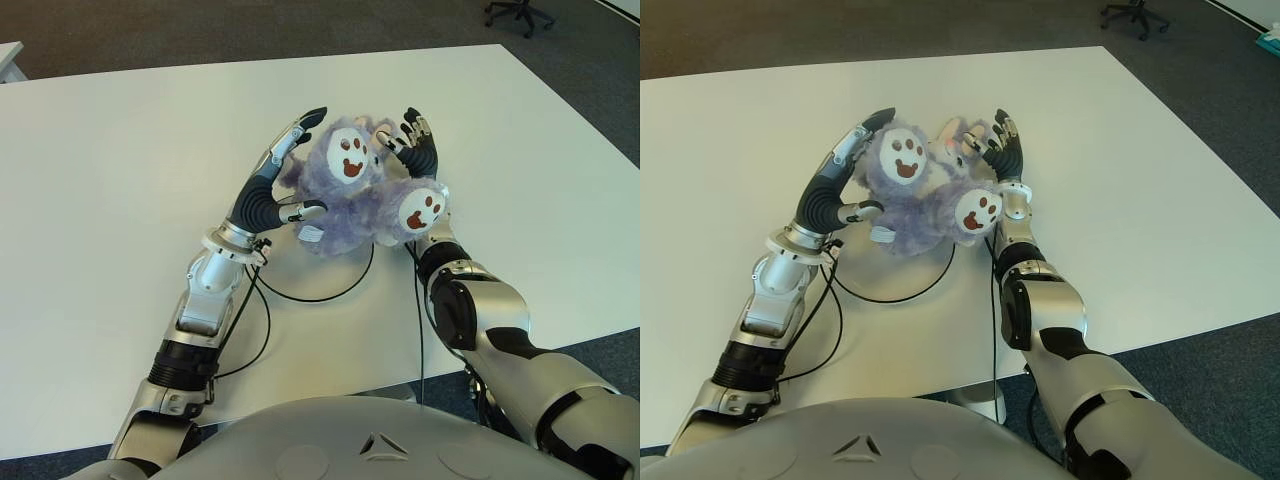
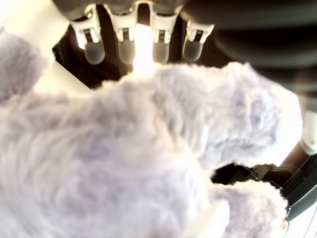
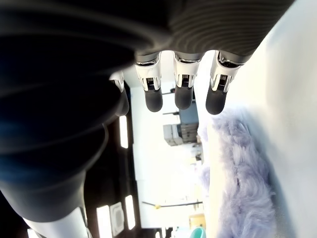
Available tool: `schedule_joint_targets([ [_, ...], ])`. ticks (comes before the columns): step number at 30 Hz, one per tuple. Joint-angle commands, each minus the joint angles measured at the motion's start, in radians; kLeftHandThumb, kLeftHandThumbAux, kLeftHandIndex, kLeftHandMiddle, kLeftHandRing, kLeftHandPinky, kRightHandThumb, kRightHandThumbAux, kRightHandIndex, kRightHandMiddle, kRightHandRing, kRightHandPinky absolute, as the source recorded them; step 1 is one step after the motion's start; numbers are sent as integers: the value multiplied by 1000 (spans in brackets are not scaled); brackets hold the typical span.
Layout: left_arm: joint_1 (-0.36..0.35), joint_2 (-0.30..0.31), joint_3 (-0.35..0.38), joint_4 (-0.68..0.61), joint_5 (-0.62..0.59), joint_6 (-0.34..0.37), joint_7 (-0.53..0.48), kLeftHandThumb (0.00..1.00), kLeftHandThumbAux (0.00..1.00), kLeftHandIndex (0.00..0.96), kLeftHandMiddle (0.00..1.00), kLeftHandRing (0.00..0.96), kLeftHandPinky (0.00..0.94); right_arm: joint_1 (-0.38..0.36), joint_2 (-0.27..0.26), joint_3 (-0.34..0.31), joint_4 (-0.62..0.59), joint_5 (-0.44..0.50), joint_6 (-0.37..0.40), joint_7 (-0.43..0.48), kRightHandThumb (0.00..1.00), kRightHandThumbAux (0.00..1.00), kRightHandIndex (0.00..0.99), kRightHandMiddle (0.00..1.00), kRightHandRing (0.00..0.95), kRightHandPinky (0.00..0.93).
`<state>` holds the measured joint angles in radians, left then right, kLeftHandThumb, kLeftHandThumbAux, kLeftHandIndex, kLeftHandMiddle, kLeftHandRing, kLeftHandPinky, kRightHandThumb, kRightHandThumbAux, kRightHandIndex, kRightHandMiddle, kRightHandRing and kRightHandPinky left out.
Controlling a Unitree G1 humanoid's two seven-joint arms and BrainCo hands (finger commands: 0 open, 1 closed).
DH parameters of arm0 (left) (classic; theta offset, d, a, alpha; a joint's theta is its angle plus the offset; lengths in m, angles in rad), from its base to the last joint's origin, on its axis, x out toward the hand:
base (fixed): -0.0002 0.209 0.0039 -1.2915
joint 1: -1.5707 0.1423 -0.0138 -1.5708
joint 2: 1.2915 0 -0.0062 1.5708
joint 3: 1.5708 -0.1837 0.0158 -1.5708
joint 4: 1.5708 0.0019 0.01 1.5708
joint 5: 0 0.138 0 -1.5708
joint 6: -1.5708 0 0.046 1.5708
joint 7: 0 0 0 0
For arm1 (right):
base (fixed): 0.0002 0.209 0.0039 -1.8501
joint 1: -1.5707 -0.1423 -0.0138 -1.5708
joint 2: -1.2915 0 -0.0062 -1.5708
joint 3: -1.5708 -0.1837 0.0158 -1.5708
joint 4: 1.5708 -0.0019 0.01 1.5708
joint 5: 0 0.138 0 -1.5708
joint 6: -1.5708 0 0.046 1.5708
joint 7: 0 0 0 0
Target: Put the doll into the plate.
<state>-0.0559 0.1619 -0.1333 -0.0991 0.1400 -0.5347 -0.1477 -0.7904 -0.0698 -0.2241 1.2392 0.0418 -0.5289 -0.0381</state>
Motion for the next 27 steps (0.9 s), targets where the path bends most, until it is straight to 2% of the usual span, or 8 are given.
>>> schedule_joint_targets([
  [1,31,19,6,18,7,1,-7,0,336,0,79,35,0,99,10,-8,64,2,60,-7,114,795,85,46,46,90],
  [27,6,15,75,26,-17,-17,17,0,327,0,107,31,0,100,10,-5,65,1,60,-5,102,783,94,46,47,101],
])
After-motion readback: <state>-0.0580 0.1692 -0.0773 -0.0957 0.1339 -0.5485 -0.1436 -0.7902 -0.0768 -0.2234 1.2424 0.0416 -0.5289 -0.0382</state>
